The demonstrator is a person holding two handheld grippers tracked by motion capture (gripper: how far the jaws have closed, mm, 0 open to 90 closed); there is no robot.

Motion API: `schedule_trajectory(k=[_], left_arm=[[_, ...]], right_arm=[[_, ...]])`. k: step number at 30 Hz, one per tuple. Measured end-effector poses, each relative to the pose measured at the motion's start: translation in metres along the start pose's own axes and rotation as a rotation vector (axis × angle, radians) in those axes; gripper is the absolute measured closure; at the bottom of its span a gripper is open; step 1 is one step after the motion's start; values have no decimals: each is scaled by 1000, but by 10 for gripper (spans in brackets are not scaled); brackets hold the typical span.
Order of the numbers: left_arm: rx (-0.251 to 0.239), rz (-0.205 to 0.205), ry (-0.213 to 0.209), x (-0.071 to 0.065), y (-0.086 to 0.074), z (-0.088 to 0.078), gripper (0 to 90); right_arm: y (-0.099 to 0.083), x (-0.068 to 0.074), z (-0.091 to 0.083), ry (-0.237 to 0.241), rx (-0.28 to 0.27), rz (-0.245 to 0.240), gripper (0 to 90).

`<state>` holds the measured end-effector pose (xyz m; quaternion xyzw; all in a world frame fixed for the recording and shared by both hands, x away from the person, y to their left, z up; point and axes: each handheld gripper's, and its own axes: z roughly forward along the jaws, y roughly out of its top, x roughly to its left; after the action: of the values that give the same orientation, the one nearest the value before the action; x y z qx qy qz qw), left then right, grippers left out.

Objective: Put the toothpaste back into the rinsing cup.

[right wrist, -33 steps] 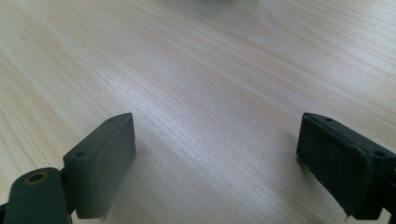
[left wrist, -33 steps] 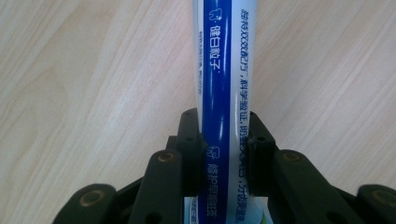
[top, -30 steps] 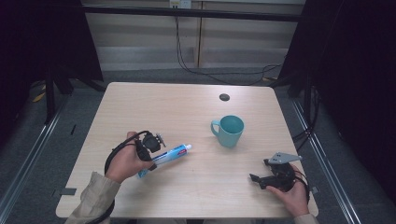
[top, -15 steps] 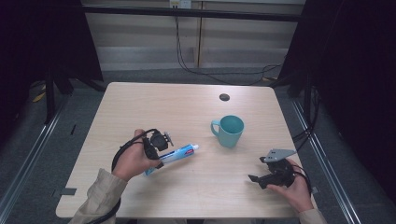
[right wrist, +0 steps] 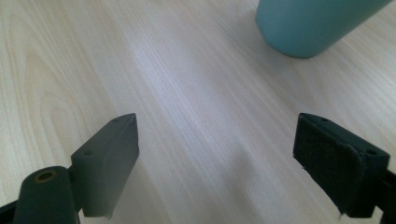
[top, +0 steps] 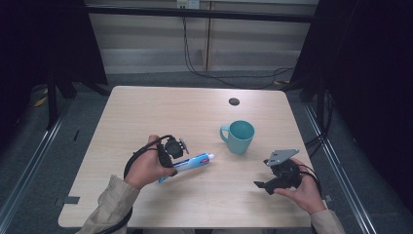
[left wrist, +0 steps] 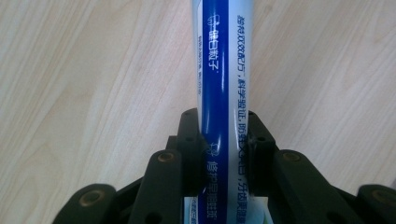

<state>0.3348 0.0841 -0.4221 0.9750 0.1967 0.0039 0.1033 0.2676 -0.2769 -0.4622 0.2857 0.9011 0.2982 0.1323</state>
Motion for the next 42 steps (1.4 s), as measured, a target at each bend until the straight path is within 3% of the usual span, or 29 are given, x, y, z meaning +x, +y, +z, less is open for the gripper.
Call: schedule_trajectory(k=[5,17,25,32,42], left_arm=[[0,11,-1,-4,5,0,731],[7,60,-14,-18,27,3,732],[-19,76,-23,-23,37,4,732],[-33,96,-36,-29,46,4,732],[-43,117,-45,-33,53,5,732]], right_arm=[[12,3,0,4,10,-52,142],[42,8,1,37,21,-124,147],[57,11,-1,45,40,-168,156],[74,18,0,52,63,-247,161],[86,22,4,62,72,-295,163]])
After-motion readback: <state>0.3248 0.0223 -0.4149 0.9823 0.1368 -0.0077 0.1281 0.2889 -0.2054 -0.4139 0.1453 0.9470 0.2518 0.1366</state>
